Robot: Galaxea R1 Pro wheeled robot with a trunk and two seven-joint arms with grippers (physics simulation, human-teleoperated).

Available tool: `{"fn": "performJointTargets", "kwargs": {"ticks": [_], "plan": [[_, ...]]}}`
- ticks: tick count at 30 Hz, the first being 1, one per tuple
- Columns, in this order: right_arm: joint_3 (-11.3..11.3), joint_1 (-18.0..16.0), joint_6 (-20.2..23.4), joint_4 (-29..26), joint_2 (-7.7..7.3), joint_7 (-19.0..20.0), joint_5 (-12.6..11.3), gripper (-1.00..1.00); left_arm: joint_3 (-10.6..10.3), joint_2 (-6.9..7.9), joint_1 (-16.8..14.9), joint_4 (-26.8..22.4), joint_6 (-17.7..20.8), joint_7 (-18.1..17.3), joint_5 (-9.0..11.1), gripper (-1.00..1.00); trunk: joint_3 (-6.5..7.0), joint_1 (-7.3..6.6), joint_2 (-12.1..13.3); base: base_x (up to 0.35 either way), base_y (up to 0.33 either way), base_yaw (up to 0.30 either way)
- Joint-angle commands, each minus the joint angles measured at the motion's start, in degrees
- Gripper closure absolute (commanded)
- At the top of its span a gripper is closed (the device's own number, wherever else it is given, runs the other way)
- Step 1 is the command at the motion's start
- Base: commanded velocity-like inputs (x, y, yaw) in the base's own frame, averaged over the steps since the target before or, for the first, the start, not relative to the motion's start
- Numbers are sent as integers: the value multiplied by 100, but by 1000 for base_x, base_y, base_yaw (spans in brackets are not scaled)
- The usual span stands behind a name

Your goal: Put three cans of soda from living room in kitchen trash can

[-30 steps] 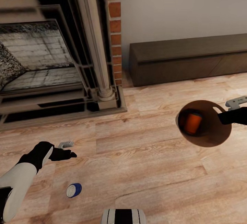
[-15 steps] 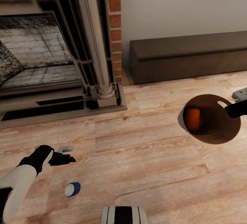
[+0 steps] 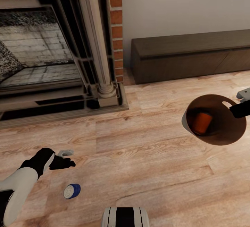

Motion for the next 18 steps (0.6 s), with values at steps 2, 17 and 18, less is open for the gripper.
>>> {"fn": "performJointTargets", "kwargs": {"ticks": [2,17,18], "plan": [[-2,-3,30,1,0,45,5,100,-5,-11,2,0,-20,1,6,-100,0,-1,0,0,0,0],[0,-3,30,1,-7,60,10,100,-11,-33,52,-9,-246,11,22,-100,0,-1,0,-41,-9,0],[1,-3,30,1,-8,62,10,100,-12,-35,53,-5,-257,12,22,-100,0,-1,0,-244,-57,0]]}}
